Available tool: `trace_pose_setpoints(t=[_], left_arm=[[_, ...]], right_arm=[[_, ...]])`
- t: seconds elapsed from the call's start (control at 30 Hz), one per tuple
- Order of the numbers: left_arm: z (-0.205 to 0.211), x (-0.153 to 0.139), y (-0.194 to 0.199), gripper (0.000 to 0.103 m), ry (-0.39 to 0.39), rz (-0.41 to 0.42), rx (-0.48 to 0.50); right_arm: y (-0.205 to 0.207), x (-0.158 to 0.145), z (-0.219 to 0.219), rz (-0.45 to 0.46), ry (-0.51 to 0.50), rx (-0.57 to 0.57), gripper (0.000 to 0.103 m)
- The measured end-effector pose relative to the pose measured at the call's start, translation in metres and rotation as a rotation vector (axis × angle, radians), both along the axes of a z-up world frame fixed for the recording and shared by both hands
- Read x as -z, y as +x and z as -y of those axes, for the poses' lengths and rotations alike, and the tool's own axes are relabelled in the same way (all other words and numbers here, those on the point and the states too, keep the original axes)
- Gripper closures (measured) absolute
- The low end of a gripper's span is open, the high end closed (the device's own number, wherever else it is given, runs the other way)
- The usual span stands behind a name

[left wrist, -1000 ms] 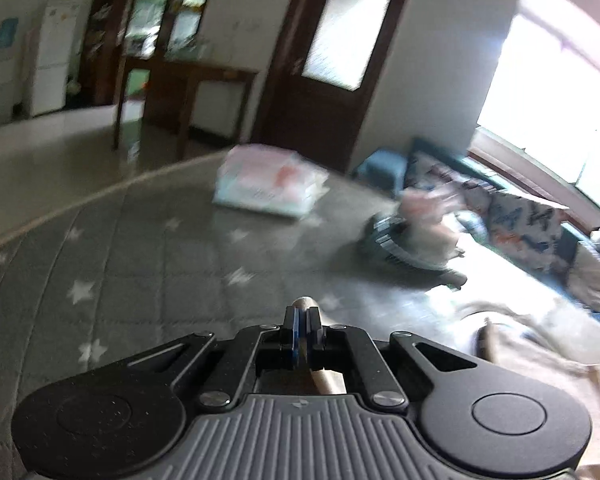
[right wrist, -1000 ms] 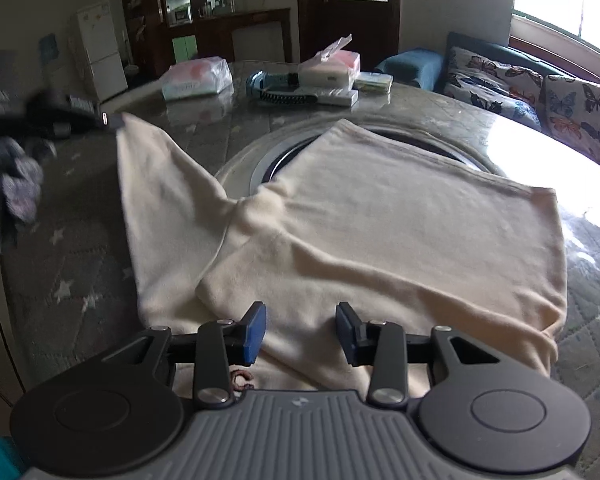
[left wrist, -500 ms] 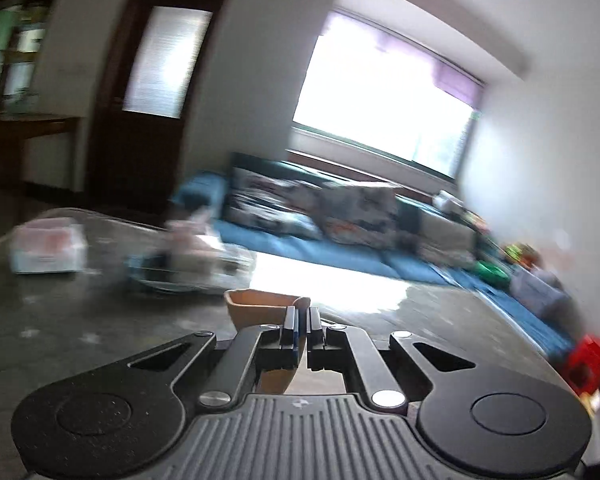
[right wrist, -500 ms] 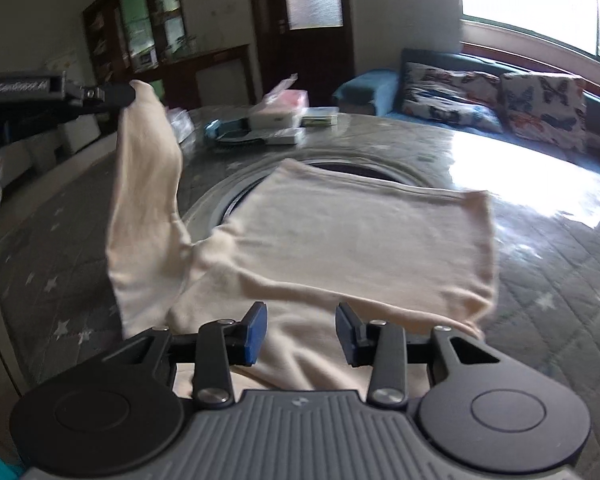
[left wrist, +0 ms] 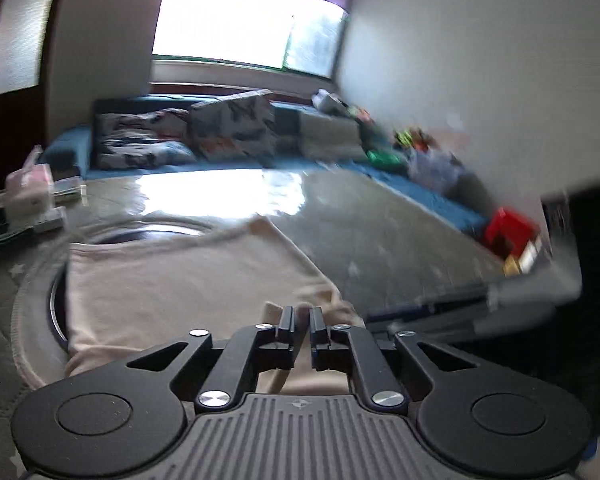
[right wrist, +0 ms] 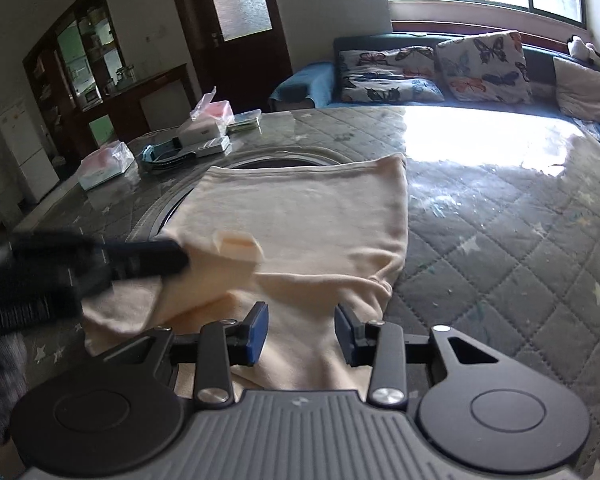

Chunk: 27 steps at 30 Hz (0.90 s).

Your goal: Fold clothes

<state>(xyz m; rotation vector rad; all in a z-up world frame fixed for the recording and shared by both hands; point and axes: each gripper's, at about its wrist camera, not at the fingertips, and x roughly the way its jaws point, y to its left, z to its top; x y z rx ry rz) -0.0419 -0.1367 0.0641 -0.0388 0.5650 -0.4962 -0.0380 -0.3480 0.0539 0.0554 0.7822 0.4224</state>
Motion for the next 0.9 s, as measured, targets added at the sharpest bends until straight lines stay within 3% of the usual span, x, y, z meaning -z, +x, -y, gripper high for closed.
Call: trace_pose_setpoints(t=[0.03,0.17,0.27,0.5,0.77,0.9], left_arm=[[-0.001,0.001,-0.002,0.094,0.011,0.007,0.005],[-0.019,0.0,-0.011,0.072,0.055,0.033,-0.016],[-0.046,-0.005,-0.016,0.062,0.095,0.045,-0.06],[-0.092,0.016,-0.041,0.055,0.199,0.004,-0.138],[-0.105,0.037,-0.058,0.055,0.27,-0.022,-0.177],[-0.102,0.04,-0.059,0.055,0.289,-0.012,-0.159]], right_arm=[[0.0,0.0,0.0,-0.003,0.005,-0.001,0.066],[-0.001,-0.001,-0.004,-0.017,0.027,-0.019,0.066],[-0.001,0.004,-0.013,-0.045,0.038,-0.048,0.066],[0.003,0.024,-0.031,-0.09,0.012,-0.067,0.073],[0.0,0.007,-0.038,-0.02,-0.034,-0.065,0.097],[-0.001,-0.001,-0.041,0.016,-0.058,-0.064,0.098]])
